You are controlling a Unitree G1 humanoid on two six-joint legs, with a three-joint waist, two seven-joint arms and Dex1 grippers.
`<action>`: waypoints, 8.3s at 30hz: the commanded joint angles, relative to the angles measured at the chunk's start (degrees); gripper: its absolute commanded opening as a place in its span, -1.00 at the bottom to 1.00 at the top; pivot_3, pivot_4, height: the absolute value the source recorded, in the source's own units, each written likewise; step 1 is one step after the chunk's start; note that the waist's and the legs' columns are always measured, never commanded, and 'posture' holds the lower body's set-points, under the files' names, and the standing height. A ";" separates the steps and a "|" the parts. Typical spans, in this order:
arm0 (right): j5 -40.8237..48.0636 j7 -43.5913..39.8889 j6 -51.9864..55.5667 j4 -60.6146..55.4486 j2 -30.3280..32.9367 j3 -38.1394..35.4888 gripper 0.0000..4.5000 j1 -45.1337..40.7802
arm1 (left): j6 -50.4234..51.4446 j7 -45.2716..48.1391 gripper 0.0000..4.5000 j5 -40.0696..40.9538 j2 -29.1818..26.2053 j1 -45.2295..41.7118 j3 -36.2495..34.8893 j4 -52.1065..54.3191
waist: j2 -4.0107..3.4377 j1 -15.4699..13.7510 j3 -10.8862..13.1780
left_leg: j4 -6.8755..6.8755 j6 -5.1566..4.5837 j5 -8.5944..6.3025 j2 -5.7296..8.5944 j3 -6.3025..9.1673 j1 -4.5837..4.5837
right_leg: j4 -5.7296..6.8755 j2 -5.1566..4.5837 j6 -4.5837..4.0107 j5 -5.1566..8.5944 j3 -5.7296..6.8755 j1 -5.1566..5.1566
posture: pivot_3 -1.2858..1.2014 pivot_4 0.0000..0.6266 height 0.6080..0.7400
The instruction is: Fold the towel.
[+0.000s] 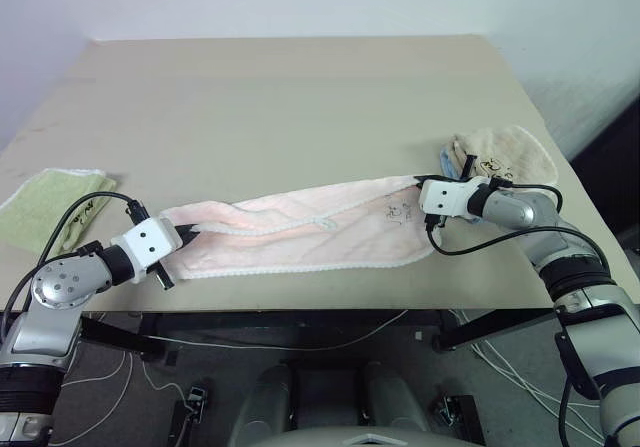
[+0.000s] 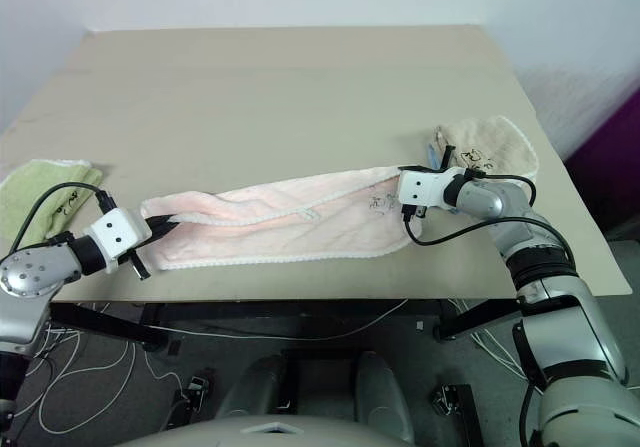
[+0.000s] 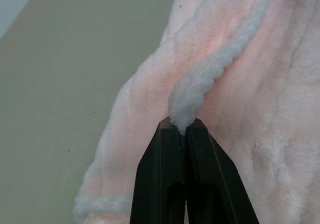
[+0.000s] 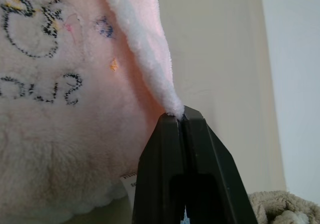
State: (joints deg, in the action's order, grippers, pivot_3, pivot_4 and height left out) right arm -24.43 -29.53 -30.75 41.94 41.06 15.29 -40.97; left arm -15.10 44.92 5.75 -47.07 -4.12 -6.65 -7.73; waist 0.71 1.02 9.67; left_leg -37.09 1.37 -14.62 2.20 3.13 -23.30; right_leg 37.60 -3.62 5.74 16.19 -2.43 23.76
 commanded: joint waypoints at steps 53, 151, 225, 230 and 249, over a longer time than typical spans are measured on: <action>52.93 -42.53 47.73 -56.64 21.29 -25.96 -0.99 33.09 | 29.86 25.12 -1.00 20.78 -13.49 3.82 -12.59 7.55 | 0.03 -0.36 0.09 | -0.21 -0.07 -0.03 -0.02 -0.07 -0.31 | 0.21 -0.15 0.01 0.02 -0.10 0.34 | 0.03 -0.52 1.00; 113.45 57.28 86.07 -45.52 -28.72 -44.41 0.83 25.09 | 25.31 5.76 1.00 16.67 11.79 -7.68 0.14 14.40 | 0.24 0.15 -0.13 | -0.16 -0.06 -0.02 -0.02 -0.12 -0.04 | 0.37 0.02 0.02 0.01 -0.17 0.16 | 0.03 -0.52 1.00; 67.04 6.06 89.95 -51.69 -21.68 -13.46 0.63 3.61 | 24.73 0.56 1.00 13.88 17.99 -5.51 4.41 17.02 | 0.18 -0.19 -0.10 | -0.07 -0.08 -0.04 0.01 -0.02 -0.20 | 0.10 -0.11 0.02 0.01 -0.07 0.26 | 0.03 -0.52 1.00; 66.60 2.99 86.49 -53.40 -17.90 -18.42 0.63 2.95 | 25.71 -0.07 1.00 15.29 17.49 -4.18 2.39 17.93 | 0.18 -0.17 -0.10 | -0.06 -0.08 -0.04 0.01 -0.02 -0.20 | 0.08 -0.11 0.02 0.01 -0.06 0.25 | 0.03 -0.52 1.00; 37.13 -10.35 49.30 -15.33 -26.39 -2.01 -0.83 -1.36 | 28.93 -3.81 1.00 15.98 18.54 -0.18 1.93 22.44 | 0.17 -0.02 -0.09 | 0.01 -0.07 -0.03 0.01 -0.05 -0.19 | 0.07 -0.06 0.02 0.00 -0.07 0.31 | 0.03 -0.52 1.00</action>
State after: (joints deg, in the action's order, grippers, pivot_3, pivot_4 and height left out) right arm 14.71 -39.04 20.80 25.35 15.22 12.41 -41.15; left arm 13.67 41.57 20.80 -28.36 -4.89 -3.36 11.73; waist 0.88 0.99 9.57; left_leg -37.09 1.31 -14.65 2.21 3.09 -23.50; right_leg 37.67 -3.68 5.76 16.19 -2.50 24.07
